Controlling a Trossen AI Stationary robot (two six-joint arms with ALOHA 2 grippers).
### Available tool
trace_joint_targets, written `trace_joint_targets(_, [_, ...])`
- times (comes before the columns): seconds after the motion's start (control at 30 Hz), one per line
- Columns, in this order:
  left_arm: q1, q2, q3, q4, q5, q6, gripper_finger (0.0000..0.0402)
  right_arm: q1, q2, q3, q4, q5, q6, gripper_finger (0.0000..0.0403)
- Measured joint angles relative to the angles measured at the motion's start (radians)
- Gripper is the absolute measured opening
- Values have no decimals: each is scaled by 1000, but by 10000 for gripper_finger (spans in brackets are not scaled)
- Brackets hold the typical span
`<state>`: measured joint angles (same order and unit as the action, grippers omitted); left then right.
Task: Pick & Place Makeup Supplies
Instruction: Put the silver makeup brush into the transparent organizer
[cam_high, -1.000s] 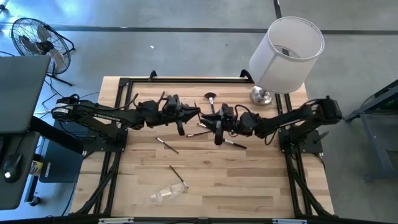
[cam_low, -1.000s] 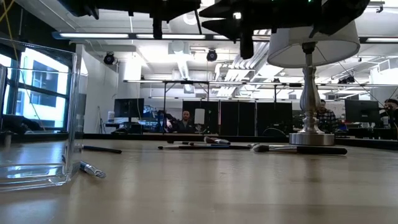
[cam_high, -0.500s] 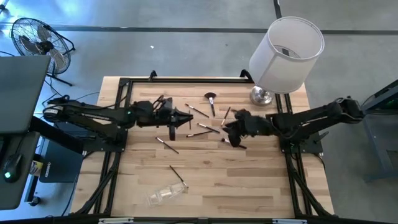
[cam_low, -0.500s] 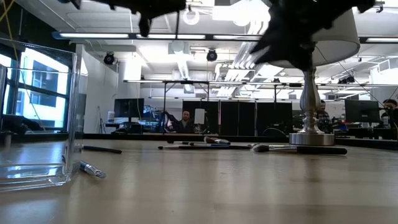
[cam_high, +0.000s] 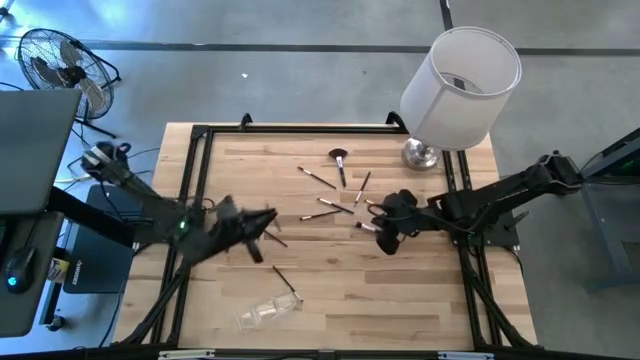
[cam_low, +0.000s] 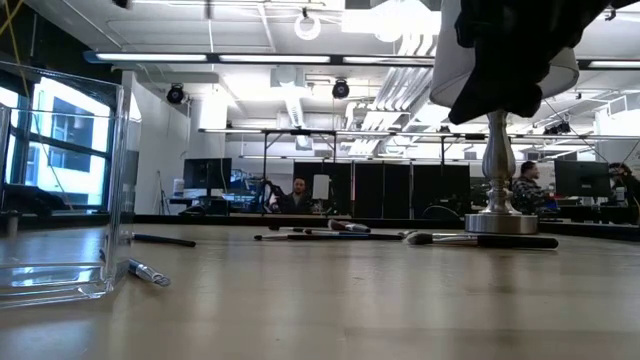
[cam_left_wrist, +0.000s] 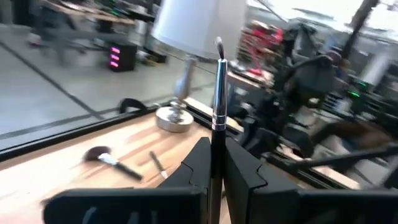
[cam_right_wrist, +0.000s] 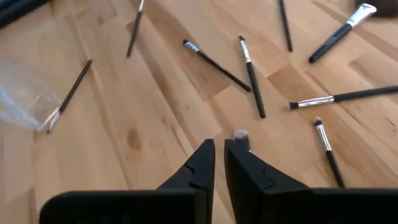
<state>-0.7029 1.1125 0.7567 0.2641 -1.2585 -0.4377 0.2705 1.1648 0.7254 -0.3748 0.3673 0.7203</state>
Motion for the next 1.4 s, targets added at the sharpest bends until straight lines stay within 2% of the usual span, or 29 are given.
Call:
trace_joint_targets(0.1, [-132,39,2,70,-187,1,13,8,0,0,-3,-1,-51,23])
trace_joint_targets(0.2, [-247,85,31,100,-305,49,13,7,0,0,-3,-3,-93,10])
trace_joint_targets(0.43, [-357,186,123,100,-306,93,13,4,0,-1,-2,-4,-120,6])
trace_joint_targets(0.57, [-404,217,131,76,-187,95,13,4,0,-1,2,-8,-76,2])
trace_joint_targets(0.7, [-427,233,131,-82,-22,82,13,4,0,-1,23,-8,-12,4])
trace_joint_targets(0.87, [-431,234,130,-344,282,-124,13,4,0,-1,72,-8,69,1])
trace_joint_targets(1.0, [-432,234,130,-456,388,-219,13,5,0,-1,108,-4,123,4])
trace_joint_targets(1.2, [-432,228,72,-391,486,-160,13,5,0,-1,119,18,216,2])
trace_joint_targets(1.4, [-445,196,-45,-132,521,-31,13,5,0,-1,125,19,271,1])
